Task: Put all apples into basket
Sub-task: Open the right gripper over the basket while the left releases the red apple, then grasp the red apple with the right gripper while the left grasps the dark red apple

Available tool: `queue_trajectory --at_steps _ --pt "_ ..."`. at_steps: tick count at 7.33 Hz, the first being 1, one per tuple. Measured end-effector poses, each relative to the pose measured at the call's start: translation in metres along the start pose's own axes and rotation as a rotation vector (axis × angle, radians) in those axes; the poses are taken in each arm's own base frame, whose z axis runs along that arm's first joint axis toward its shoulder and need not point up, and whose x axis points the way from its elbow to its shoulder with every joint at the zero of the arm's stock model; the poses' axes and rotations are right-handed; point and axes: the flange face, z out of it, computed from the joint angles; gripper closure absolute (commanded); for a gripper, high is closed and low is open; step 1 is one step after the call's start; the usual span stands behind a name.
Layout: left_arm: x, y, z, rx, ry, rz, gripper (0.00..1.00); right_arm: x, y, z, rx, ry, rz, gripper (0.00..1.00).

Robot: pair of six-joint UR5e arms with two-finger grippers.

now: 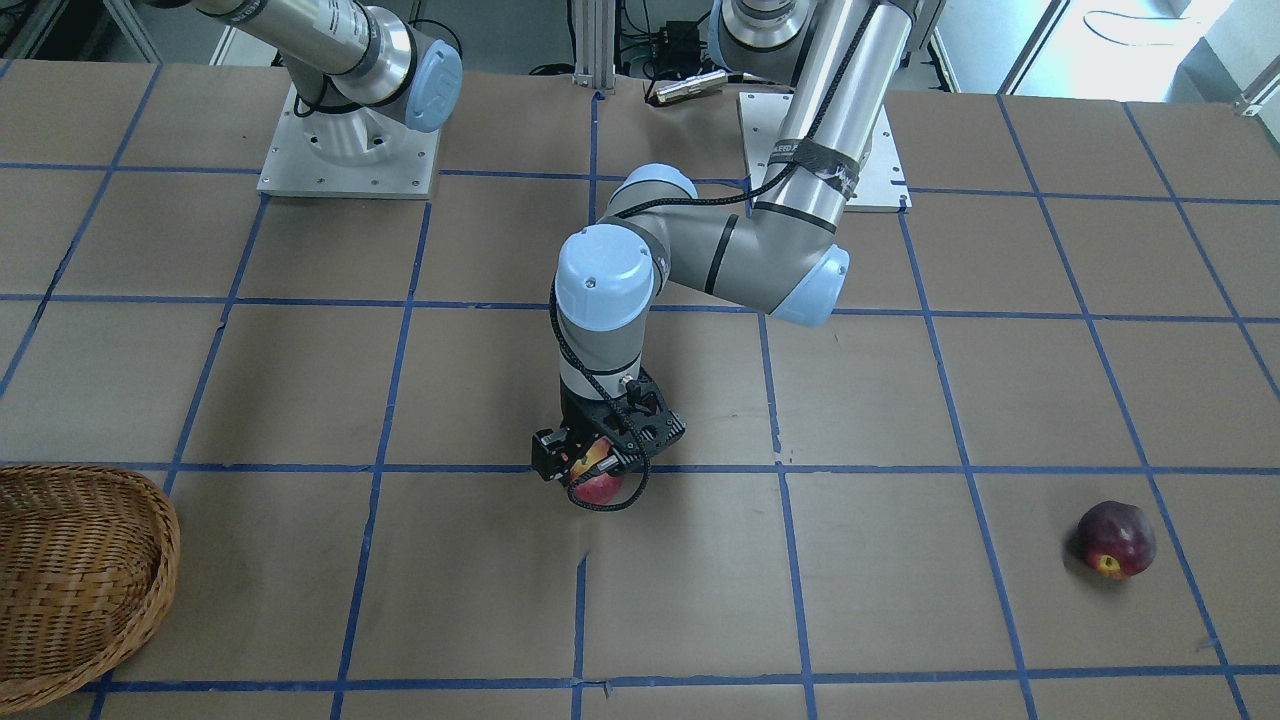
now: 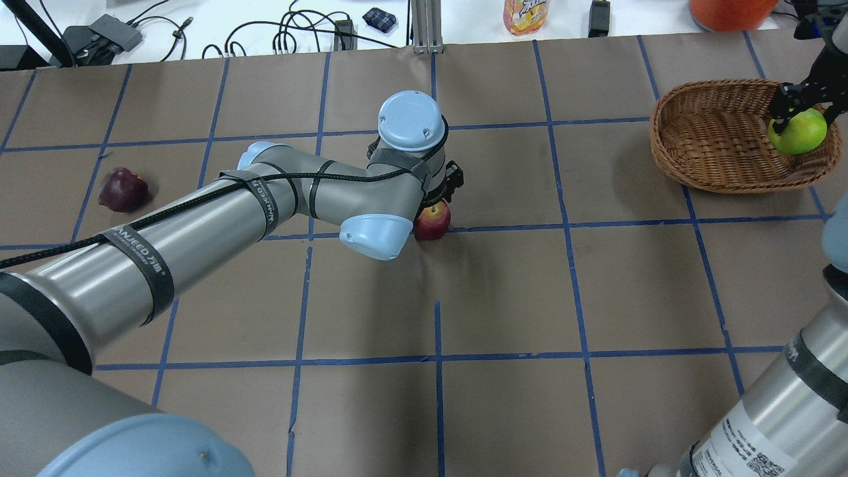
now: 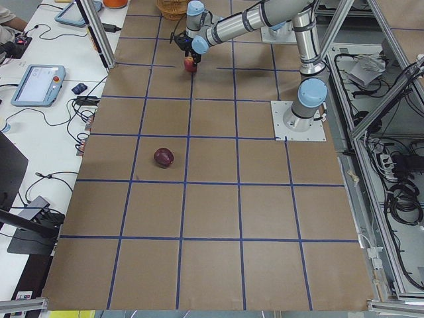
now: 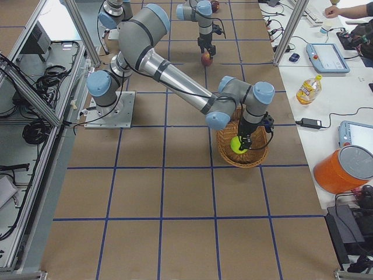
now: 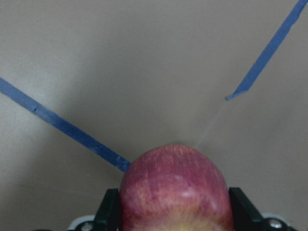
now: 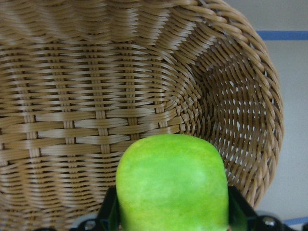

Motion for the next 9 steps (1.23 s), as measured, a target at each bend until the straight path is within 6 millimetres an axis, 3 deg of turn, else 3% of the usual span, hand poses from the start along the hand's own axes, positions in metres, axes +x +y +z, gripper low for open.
queue_trajectory --at_steps 1,4,5,6,7,8,9 --pt "-0.001 -0.005 -0.007 0.000 -0.004 0.034 0.00 0.001 -0.003 0.009 0.005 -0.001 0.006 0.00" --pt "-0.044 -0.067 -0.052 -0.039 -0.039 0.222 0.00 0.001 -0.002 0.009 0.002 -0.005 0.014 0.00" --pt "-0.073 -0.094 -0.064 -0.079 -0.068 0.303 0.00 -0.001 0.001 -0.002 0.000 -0.007 0.011 0.00" --pt "-0.110 -0.127 -0.076 -0.126 -0.098 0.375 0.00 -0.012 0.007 -0.026 0.001 -0.029 0.004 0.00" --pt "-0.155 -0.163 -0.088 -0.169 -0.125 0.458 0.00 -0.036 0.014 -0.057 0.003 -0.092 0.014 0.00" --pt "-0.198 -0.196 -0.098 -0.192 -0.160 0.536 0.00 -0.079 0.020 -0.089 0.001 -0.169 0.054 0.00" --pt "-0.238 -0.226 -0.105 -0.203 -0.196 0.598 0.00 -0.137 0.021 -0.114 -0.008 -0.216 0.077 0.00"
